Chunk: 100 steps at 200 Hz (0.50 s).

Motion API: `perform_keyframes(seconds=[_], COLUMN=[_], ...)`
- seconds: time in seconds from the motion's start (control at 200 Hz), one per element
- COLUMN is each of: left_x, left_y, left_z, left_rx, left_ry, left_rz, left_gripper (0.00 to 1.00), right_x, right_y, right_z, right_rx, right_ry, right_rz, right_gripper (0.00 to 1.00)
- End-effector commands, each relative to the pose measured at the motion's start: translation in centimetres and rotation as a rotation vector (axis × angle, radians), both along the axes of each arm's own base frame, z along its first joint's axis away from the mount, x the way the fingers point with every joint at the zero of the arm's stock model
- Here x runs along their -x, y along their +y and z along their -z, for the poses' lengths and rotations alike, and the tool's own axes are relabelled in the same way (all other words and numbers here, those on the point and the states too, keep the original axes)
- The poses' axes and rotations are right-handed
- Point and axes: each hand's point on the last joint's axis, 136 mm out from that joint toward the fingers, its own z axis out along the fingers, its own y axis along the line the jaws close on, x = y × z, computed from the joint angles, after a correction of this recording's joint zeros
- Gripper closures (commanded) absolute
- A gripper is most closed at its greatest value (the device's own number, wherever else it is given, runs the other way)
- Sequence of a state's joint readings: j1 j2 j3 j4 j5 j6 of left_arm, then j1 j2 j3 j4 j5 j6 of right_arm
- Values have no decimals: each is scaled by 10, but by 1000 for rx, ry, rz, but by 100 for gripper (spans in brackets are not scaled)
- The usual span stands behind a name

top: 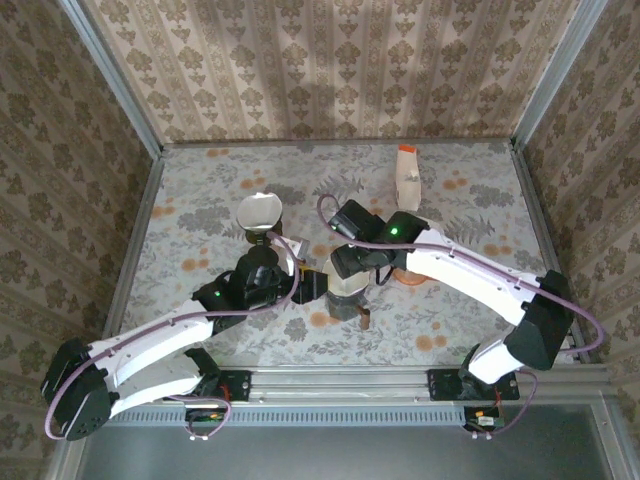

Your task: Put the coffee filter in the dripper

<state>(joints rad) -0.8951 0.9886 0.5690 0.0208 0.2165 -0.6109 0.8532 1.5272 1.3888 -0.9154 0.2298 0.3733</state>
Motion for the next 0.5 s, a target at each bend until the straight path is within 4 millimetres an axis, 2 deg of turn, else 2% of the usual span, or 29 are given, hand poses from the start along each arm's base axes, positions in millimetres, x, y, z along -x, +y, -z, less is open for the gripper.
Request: perform_keyframes(seconds=[0.0,0.275,0.495], left_x=[3,3,2], left_y=[1,1,1], left_z=[6,6,8], left_rx=[-3,-3,-3], left_ry=[21,21,24], left_rz=[3,3,-1], left_gripper=[47,47,47], right_x=[-13,-17,-2], right_y=[2,2,-5], right_z=[-7,-5,-13], right_rx=[1,-3,-42], right_ry=[-37,-42,-28], right_rz=[30,46,36], right_gripper=[30,29,27])
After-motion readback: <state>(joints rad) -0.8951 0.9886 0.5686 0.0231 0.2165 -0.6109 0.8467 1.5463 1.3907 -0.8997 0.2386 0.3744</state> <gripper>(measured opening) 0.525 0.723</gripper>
